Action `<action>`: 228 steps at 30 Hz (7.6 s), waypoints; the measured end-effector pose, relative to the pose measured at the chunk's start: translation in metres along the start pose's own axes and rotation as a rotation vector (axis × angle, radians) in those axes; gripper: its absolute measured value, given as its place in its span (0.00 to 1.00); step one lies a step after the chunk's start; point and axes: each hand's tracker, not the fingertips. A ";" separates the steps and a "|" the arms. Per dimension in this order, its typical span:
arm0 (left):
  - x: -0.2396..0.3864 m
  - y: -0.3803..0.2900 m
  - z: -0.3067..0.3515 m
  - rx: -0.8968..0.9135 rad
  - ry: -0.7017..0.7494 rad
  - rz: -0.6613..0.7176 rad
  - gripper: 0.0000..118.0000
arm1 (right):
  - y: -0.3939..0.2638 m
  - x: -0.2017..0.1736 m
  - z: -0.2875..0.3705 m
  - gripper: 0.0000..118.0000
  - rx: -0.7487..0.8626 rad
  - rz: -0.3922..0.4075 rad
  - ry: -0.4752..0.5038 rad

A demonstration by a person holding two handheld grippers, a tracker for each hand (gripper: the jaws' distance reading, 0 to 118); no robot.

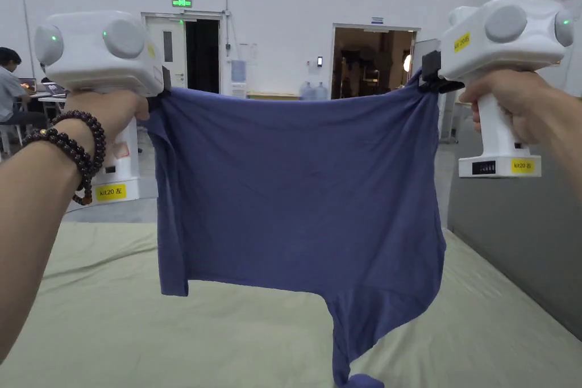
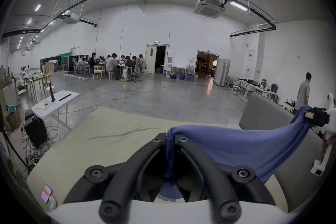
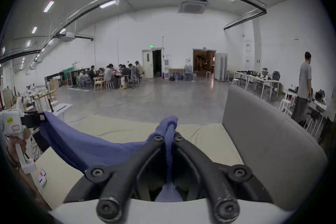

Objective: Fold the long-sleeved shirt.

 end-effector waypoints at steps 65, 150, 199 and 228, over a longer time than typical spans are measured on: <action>-0.132 -0.439 0.196 -0.671 -0.108 -0.055 0.00 | -0.502 -0.009 0.199 0.00 -0.743 0.021 0.137; -0.098 -0.382 0.059 -0.607 -0.094 0.076 0.88 | -0.475 -0.033 0.116 0.00 -0.693 0.003 0.115; -0.109 -0.382 0.034 -0.656 -0.163 -0.009 0.00 | -0.423 -0.003 -0.001 0.08 -0.675 -0.112 0.077; -0.143 -0.496 0.216 -0.899 -0.126 -0.036 0.81 | -0.551 -0.015 0.233 0.79 -0.853 0.054 0.069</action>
